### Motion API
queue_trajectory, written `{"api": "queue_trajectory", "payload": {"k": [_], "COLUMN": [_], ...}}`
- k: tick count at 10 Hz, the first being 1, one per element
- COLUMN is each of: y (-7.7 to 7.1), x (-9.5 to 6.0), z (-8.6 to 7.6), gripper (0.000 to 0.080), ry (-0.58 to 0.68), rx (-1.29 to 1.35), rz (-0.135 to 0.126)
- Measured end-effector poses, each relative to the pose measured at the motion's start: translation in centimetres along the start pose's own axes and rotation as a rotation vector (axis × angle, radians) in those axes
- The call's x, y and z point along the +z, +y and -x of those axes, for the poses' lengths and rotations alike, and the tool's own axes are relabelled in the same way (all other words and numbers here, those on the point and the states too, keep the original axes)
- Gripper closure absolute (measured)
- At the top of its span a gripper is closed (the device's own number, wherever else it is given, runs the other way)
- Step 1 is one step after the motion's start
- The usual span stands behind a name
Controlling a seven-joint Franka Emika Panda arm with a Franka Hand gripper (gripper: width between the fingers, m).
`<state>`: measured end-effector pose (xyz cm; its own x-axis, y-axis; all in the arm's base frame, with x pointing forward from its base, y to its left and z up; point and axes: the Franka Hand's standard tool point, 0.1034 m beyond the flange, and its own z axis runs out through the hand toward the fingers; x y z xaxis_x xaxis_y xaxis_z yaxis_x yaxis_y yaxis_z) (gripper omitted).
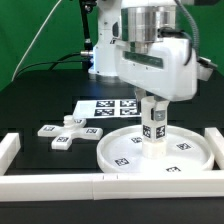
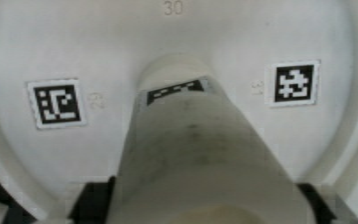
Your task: Assemble round table
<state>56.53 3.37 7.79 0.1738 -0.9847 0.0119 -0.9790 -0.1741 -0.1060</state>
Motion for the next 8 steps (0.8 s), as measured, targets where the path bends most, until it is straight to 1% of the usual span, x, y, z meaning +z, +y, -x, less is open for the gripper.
{"api": "queue_trajectory", "payload": {"k": [2,4,5,6,7,8], "y": [0.12,0.14,0.14,-0.17,-0.33,-0.19], "x": [-0.01,-0.03,-0.05,-0.26,-0.27,-0.07], "z": [0.83,0.9,0.87,0.75,0.64,0.79], "gripper": [0.0392,0.0392,0.0392,0.0277,0.0191,0.0191], "ry": [-0.025,-0.024,-0.024,-0.032,-0.036,-0.046], "rx": [0.253,0.26,0.149,-0.076,-0.265,-0.37], "rz": [-0.024,-0.025,-0.014,-0.006,-0.005,0.006]}}
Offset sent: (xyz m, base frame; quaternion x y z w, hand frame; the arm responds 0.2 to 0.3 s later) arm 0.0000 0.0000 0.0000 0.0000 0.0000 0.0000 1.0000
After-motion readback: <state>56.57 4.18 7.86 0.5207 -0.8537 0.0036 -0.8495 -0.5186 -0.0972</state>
